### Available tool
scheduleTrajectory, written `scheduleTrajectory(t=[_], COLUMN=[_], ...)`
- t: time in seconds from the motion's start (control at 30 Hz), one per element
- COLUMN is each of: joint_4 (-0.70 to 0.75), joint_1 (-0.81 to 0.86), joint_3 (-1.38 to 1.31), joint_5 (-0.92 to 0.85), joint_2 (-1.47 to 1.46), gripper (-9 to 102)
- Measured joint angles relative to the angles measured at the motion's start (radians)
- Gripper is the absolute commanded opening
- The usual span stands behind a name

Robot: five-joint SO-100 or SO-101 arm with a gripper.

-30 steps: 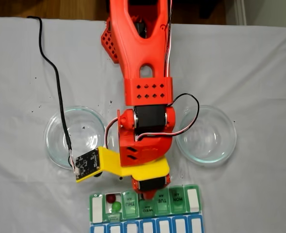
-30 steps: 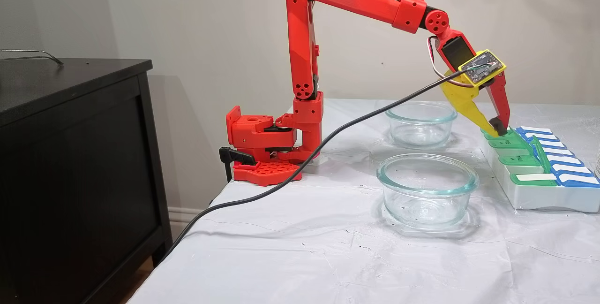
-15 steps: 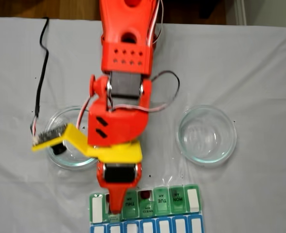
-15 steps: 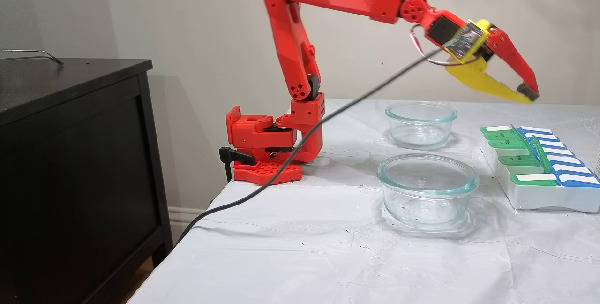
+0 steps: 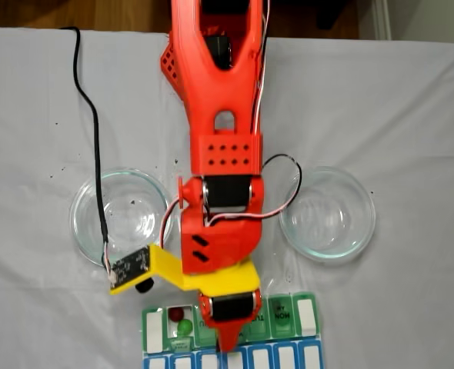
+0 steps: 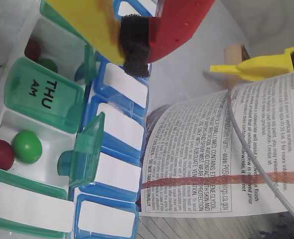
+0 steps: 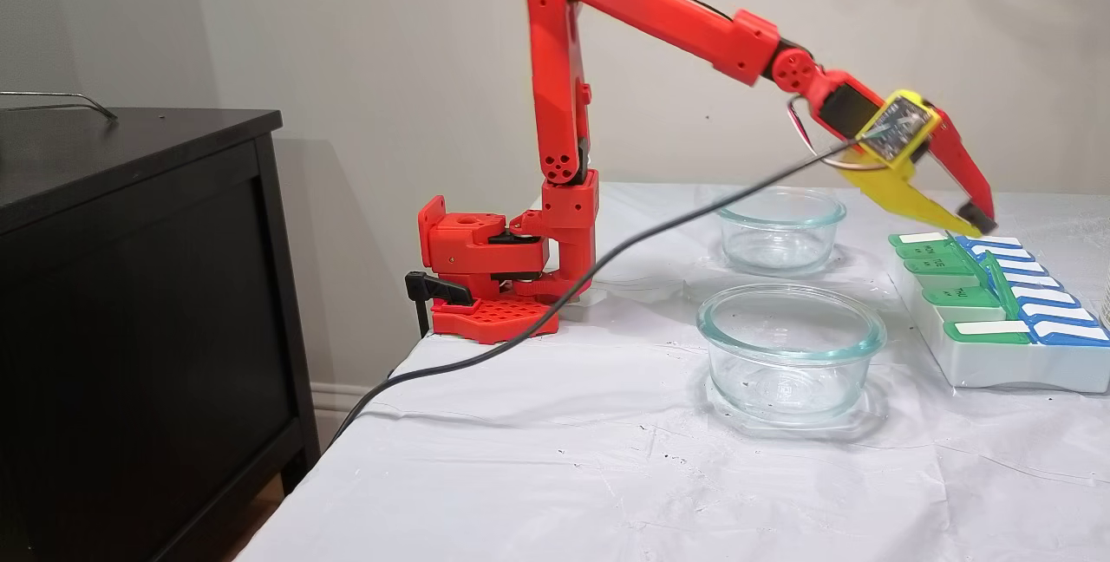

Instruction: Sort medicines into box.

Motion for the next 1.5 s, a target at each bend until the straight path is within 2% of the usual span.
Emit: scheduleTrajectory(t=[0.23,0.77,1.3,1.5], joint_4=[0.164,0.308,0.301,0.218], joint_1=[-0.003,-0.061,-0.086,-0.078], joint_3=[-0.038,-0.038,-0.071,-0.025], joint_5=[0.021,-0.048,-0.014,-0.031], joint_2=[0.000,-0.025,-0.146,-0.081], gripper=[0,0,0,0])
